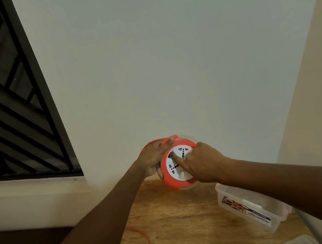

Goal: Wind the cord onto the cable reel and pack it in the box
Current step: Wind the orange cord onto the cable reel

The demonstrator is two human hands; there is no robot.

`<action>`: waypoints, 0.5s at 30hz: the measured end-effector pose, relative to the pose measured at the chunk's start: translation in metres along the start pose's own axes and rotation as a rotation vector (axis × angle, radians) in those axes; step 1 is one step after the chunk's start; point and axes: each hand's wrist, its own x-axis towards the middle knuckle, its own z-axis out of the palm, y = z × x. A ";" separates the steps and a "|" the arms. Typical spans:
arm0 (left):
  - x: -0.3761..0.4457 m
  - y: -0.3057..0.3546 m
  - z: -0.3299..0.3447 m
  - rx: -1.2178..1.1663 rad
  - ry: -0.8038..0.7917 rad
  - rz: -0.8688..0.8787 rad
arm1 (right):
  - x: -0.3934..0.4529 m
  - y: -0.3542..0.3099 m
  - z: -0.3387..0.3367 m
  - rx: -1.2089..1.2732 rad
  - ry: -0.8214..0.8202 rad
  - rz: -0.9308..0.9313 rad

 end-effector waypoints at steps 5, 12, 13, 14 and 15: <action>0.000 -0.003 0.003 0.023 -0.002 0.028 | 0.000 0.022 -0.015 -0.100 0.151 -0.238; 0.001 -0.001 0.005 0.063 -0.019 0.007 | -0.004 0.034 -0.012 -0.169 0.077 -0.427; 0.001 -0.002 0.005 0.063 -0.014 0.005 | -0.004 0.034 -0.011 -0.181 0.082 -0.431; 0.001 -0.003 0.005 0.061 -0.012 0.001 | -0.004 0.035 -0.012 -0.181 0.086 -0.434; 0.002 -0.003 0.005 0.060 -0.011 0.001 | -0.003 0.035 -0.012 -0.175 0.085 -0.438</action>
